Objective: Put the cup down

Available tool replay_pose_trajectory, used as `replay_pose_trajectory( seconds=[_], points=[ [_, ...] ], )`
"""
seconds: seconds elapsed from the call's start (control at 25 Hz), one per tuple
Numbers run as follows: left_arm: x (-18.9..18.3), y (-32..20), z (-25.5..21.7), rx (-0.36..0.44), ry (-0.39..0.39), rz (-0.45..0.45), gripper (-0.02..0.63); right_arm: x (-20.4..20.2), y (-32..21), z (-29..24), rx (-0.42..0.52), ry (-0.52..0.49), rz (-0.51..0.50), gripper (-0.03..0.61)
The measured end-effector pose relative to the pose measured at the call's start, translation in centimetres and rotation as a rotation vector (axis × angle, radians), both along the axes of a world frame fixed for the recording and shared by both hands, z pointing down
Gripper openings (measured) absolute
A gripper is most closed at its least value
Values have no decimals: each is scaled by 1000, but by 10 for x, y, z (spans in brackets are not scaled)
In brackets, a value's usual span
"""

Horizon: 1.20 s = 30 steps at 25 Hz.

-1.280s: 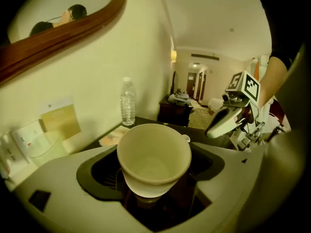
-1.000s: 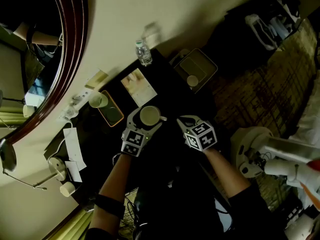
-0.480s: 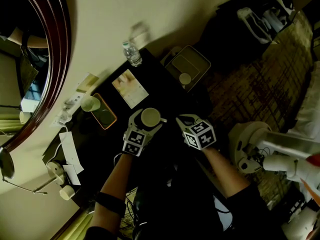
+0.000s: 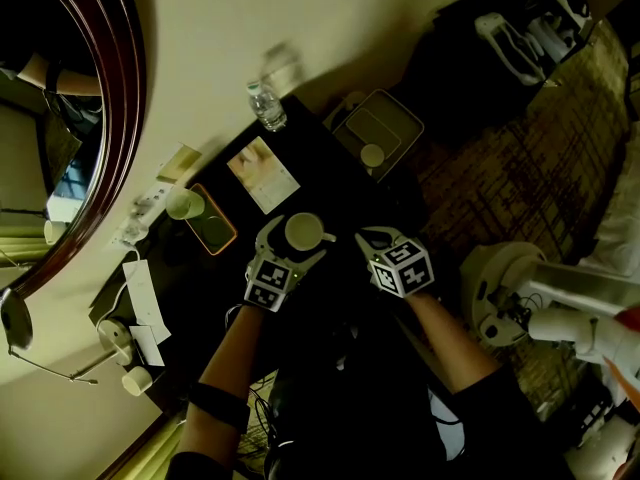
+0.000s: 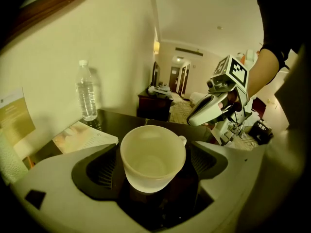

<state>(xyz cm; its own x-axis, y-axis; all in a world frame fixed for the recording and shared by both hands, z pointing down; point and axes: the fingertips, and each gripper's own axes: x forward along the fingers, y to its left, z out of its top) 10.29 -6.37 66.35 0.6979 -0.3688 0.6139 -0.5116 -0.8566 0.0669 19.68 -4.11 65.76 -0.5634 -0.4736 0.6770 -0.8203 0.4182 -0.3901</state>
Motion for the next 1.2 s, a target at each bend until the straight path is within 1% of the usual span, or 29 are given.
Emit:
replay_pose_trajectory(
  seconds=[0.12, 0.2, 0.24, 0.32, 0.44, 0.52, 0.6, 0.64, 0.68, 0.76, 0.88, 0.96, 1.08, 1.2],
  points=[
    [-6, 3, -24, -20, 13, -60, 474, 2, 2, -1, 6, 2, 6, 6],
    [-17, 5, -31, 6, 3, -66, 472, 3, 3, -5, 14, 4, 8, 6],
    [-23, 6, -37, 25, -2, -81, 464, 2, 3, -10, 17, 3, 9, 6],
    [-35, 8, -59, 41, 14, -152, 409, 1, 3, -19, 26, 7, 2, 6],
    [-58, 15, -93, 31, 71, -292, 283, 0, -1, -27, 49, 17, -19, 6],
    [-78, 21, -104, 38, 69, -356, 170, -6, -4, -36, 59, 22, -33, 6],
    [-98, 26, -112, 38, 55, -440, 37, -8, -7, -43, 70, 34, -44, 6],
    [-109, 29, -115, 29, 55, -489, 0, -8, -10, -45, 77, 40, -48, 6],
    [-120, 32, -117, 15, 64, -532, 0, -10, -12, -46, 84, 45, -51, 6],
    [-143, 39, -117, -9, 92, -591, 0, -17, -15, -49, 100, 54, -55, 6],
    [-175, 48, -120, -21, 146, -676, 0, -36, -21, -60, 129, 55, -86, 6],
    [-196, 54, -123, -25, 168, -733, 0, -50, -24, -68, 149, 50, -113, 6],
    [-230, 66, -120, -15, 168, -809, 1, -70, -25, -77, 179, 44, -157, 6],
    [-261, 76, -126, 3, 163, -868, 1, -98, -25, -86, 196, 33, -214, 6]
  ],
)
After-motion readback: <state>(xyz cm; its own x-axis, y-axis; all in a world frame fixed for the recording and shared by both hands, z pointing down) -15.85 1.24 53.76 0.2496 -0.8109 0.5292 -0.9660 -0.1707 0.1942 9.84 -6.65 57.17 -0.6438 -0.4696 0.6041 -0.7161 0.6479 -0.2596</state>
